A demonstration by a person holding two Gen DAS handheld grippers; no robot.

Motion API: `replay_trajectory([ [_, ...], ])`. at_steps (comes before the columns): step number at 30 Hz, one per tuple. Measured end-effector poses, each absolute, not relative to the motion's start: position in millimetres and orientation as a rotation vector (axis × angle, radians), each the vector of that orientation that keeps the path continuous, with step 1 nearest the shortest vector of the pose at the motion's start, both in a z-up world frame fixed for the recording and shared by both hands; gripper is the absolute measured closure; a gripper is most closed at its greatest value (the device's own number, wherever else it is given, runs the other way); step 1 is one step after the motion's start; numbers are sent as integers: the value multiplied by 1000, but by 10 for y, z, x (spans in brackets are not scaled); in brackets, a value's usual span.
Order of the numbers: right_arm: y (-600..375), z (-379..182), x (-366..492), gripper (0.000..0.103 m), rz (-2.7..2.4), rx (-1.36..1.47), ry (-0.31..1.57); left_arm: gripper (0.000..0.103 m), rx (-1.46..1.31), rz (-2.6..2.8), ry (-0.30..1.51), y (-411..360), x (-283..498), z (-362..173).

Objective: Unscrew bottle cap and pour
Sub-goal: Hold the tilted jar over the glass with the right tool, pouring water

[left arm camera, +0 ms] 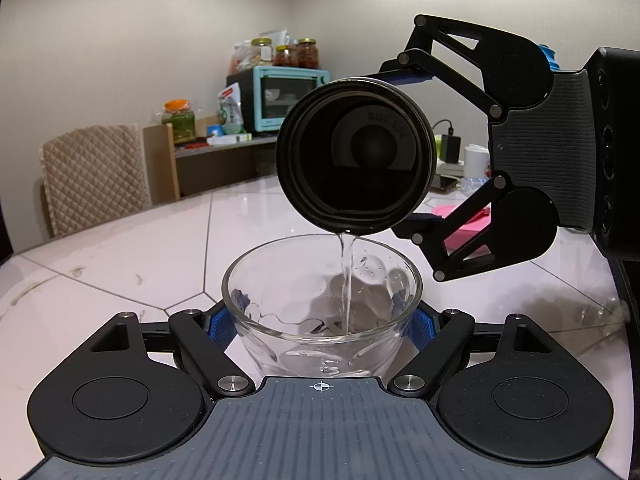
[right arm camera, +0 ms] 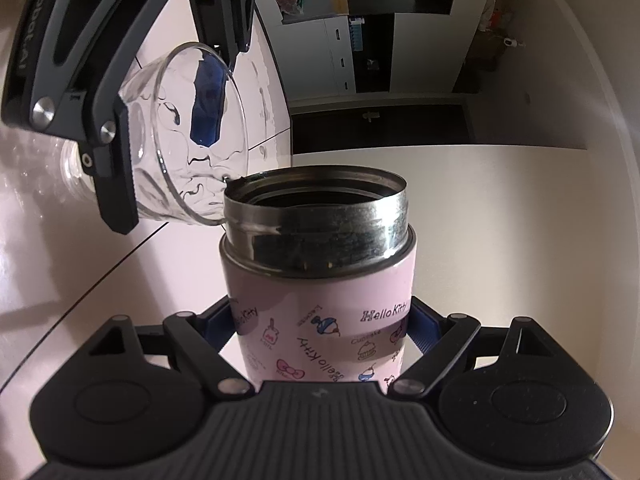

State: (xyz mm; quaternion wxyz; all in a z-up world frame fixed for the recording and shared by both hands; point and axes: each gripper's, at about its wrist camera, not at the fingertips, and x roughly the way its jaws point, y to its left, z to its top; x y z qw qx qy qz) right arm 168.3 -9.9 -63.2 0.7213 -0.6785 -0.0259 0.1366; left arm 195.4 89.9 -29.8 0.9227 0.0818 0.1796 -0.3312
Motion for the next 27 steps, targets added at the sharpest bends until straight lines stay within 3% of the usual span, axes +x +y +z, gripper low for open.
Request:
replay_trajectory([
  [12,5,-588,1774,16,300,-1503,-62,17,168,-679,369,898,1947,-296],
  [16,-29,-1048,1451,16,291,-1492,-63,17,168,-679,369,895,1939,-294],
  [27,217,-1358,1605,16,286,-1502,-70,17,168,-680,369,893,1938,-294],
])
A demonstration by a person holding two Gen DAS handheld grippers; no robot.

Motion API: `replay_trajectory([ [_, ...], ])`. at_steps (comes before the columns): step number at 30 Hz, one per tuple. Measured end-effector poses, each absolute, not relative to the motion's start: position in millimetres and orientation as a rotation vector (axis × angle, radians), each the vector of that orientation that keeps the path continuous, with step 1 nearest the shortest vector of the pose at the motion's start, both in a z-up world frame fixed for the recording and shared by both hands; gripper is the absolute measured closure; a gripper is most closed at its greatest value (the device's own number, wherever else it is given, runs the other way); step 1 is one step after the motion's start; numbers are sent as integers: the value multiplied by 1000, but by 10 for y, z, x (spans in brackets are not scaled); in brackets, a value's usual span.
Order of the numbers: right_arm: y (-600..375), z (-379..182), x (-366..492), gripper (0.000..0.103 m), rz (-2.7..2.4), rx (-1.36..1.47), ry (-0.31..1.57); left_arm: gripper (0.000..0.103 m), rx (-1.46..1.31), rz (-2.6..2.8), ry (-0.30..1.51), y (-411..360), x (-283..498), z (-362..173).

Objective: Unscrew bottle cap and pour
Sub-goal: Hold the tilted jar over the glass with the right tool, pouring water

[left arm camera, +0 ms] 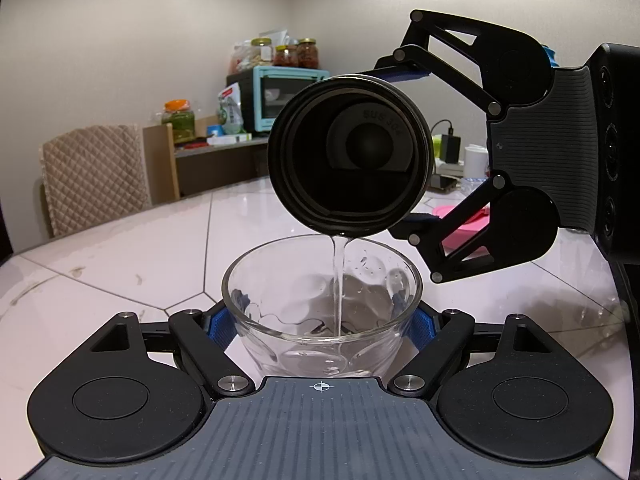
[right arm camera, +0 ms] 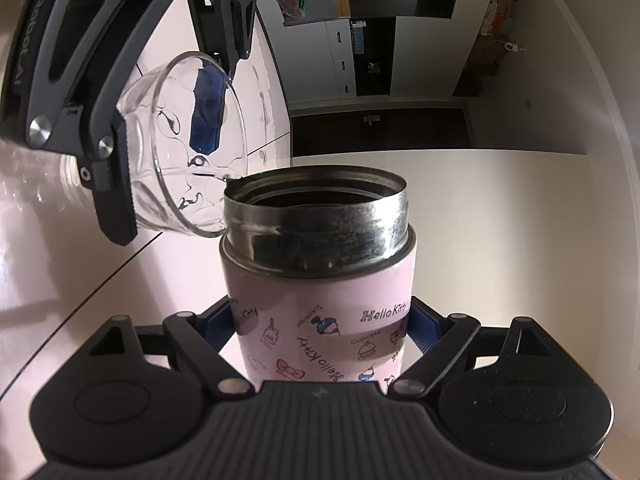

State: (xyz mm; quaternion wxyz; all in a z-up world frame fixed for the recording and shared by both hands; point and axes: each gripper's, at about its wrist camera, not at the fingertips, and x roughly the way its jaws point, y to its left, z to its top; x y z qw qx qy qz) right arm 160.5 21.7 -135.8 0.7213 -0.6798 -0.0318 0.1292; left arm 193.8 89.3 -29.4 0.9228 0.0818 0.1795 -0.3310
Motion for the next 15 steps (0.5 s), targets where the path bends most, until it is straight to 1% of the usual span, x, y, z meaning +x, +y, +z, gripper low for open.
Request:
replay_trajectory([
  [15,293,-1682,1556,16,279,-1519,-80,17,168,-679,369,884,1920,-293],
])
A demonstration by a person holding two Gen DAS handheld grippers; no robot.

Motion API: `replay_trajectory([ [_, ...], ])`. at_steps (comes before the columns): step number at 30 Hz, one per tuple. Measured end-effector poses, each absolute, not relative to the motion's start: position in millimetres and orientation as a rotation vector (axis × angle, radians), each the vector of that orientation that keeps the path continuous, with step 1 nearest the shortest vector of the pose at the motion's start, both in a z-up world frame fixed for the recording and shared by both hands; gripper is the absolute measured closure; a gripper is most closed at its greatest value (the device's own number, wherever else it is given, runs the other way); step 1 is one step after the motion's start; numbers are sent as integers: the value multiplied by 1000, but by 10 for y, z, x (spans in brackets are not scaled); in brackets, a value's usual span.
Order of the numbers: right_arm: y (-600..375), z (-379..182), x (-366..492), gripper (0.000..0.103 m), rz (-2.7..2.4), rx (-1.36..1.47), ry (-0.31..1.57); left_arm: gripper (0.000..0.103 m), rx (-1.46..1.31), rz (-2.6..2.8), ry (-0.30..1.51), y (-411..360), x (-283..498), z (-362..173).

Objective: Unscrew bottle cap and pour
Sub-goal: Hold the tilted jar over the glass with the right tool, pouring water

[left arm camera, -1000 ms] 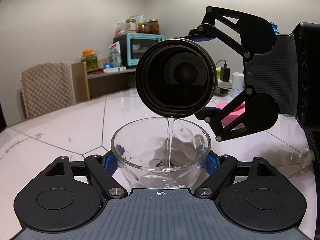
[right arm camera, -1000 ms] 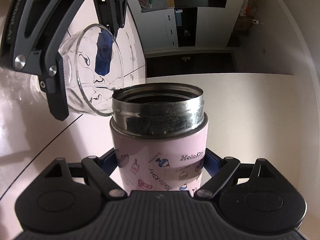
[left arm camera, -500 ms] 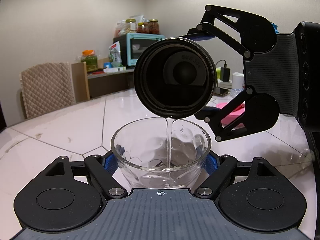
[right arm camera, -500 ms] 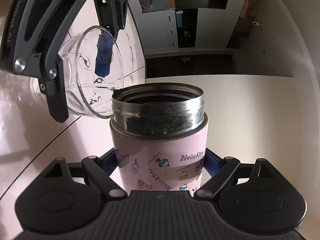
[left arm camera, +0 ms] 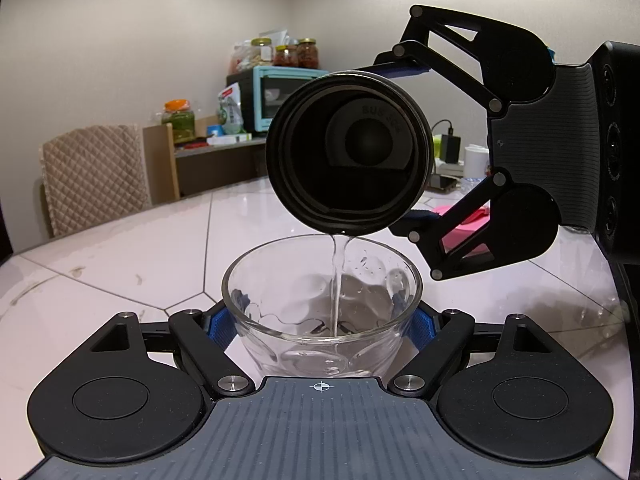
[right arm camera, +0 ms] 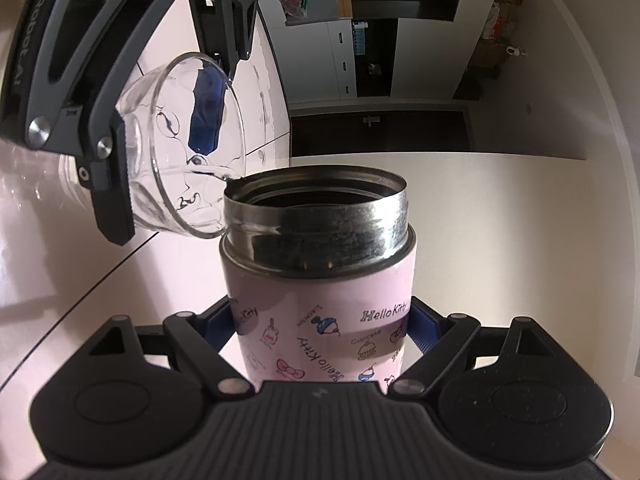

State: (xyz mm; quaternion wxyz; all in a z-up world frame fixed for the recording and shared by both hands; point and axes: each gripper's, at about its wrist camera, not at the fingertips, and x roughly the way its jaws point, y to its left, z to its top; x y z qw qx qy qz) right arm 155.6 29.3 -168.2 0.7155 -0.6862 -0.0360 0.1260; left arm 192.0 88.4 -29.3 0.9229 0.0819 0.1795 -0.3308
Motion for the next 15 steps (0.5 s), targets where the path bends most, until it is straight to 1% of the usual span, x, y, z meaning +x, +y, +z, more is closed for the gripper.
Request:
replay_trajectory([
  [3,410,-1359,1878,16,282,-1528,-84,17,168,-679,369,888,1914,-292],
  [15,355,-1238,1824,16,268,-1549,-94,17,167,-679,369,900,1902,-266],
])
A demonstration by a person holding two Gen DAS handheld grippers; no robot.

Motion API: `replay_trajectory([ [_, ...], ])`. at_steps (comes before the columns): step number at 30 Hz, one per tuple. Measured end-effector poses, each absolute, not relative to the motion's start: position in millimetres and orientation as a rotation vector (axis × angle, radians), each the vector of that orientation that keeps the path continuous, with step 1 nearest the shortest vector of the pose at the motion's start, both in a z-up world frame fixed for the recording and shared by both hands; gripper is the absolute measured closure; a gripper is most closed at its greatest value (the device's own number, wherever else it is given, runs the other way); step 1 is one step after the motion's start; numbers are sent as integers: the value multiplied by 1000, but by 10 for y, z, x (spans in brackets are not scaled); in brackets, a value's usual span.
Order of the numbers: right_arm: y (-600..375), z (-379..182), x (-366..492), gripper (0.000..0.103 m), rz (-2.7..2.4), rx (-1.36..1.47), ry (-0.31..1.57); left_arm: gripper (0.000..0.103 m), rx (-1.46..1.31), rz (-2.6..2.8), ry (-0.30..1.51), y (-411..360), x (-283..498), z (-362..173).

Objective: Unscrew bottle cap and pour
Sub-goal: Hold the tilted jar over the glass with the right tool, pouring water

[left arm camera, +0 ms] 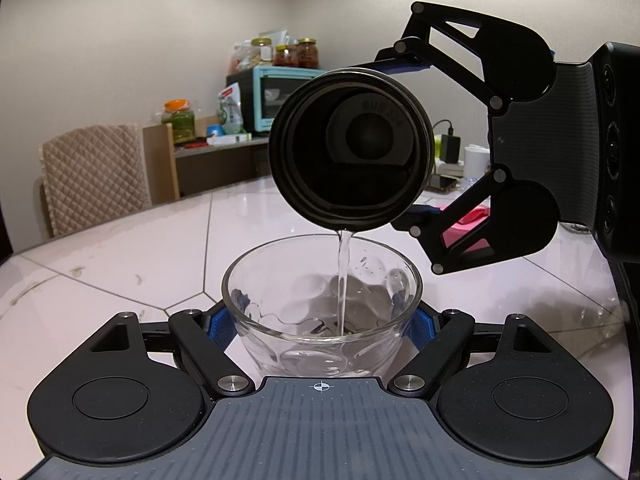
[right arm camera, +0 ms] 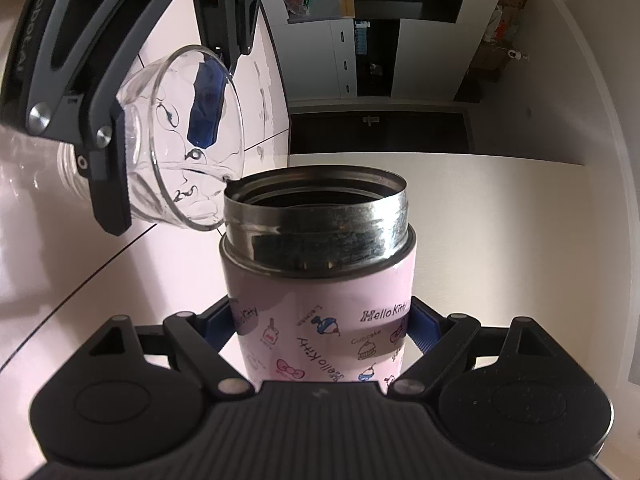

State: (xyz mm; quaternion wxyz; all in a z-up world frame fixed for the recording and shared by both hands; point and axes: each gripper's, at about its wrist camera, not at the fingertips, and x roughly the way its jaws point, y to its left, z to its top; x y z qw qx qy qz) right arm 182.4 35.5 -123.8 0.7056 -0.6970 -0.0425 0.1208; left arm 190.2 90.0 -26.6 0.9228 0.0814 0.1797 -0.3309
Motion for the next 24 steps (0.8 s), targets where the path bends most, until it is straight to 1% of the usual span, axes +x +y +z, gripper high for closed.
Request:
replay_trajectory([
  [7,44,-1134,1533,15,263,-1559,-99,17,165,-680,372,926,1902,-209],
  [12,-231,-1165,1234,15,257,-1565,-104,17,165,-680,372,930,1893,-206],
  [24,-405,-1161,1046,15,250,-1589,-115,17,165,-679,372,930,1888,-206],
])
